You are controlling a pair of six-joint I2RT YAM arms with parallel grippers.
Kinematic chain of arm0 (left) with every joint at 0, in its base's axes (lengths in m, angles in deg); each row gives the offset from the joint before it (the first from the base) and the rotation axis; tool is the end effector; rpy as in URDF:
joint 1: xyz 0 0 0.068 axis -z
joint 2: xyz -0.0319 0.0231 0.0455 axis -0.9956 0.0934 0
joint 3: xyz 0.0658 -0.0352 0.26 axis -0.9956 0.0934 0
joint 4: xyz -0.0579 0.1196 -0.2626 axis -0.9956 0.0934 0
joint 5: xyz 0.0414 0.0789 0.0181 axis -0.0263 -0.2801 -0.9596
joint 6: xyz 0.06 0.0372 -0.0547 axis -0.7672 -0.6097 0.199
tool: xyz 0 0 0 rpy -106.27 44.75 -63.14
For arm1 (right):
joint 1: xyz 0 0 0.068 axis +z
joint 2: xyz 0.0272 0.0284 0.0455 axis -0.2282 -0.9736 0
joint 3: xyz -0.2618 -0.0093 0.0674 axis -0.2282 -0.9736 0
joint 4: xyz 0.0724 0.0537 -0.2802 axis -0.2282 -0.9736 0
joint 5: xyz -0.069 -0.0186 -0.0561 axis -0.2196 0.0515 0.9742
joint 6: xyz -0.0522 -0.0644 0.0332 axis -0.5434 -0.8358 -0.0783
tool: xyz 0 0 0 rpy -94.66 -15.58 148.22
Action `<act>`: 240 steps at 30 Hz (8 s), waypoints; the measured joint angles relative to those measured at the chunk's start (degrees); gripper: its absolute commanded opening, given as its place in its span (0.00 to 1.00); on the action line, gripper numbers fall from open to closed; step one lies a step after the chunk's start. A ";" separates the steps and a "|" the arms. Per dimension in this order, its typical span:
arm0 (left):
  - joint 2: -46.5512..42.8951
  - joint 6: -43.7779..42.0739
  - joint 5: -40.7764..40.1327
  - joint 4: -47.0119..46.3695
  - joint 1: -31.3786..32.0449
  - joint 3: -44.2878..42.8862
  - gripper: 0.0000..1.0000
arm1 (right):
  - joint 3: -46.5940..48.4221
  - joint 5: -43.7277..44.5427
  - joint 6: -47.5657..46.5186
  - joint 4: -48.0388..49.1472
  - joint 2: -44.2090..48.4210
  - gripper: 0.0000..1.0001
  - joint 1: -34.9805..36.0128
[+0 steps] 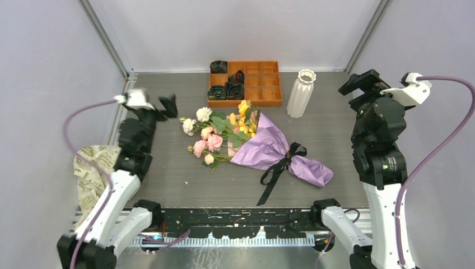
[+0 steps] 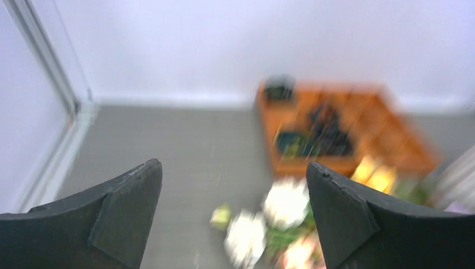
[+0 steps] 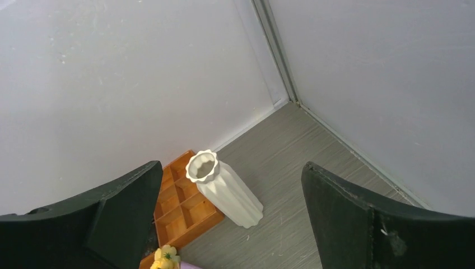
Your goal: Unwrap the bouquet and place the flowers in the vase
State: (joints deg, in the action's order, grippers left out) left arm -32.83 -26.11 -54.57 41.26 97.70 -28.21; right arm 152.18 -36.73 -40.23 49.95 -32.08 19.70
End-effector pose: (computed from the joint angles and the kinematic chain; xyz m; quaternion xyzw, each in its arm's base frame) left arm 0.2873 -0.0529 0.2978 -0.0202 0.6856 -0.0653 0.7248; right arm 0.1991 -0.0208 0.5033 0.2923 0.6261 -0.0183 0.7226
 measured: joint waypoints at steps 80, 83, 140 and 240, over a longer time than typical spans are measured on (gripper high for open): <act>24.61 25.70 -1.62 43.80 30.36 -34.01 0.58 | -24.52 -5.81 9.07 -9.05 -37.11 0.49 29.31; 24.28 25.57 -3.17 45.27 30.36 -32.44 0.58 | -24.52 -9.77 7.43 -6.58 -38.82 0.33 29.33; 44.46 33.81 4.24 26.40 26.91 -19.71 0.46 | -13.22 -19.10 12.35 -3.32 -43.47 0.42 37.31; 47.98 26.29 -10.80 37.38 54.80 -26.08 0.34 | -7.63 -13.00 8.70 -20.90 -13.33 0.62 14.12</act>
State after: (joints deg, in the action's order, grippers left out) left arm 15.15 0.18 -65.37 78.63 152.49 -54.28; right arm 144.56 -49.73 -31.53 29.06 -45.41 33.82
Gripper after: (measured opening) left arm 0.424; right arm 0.619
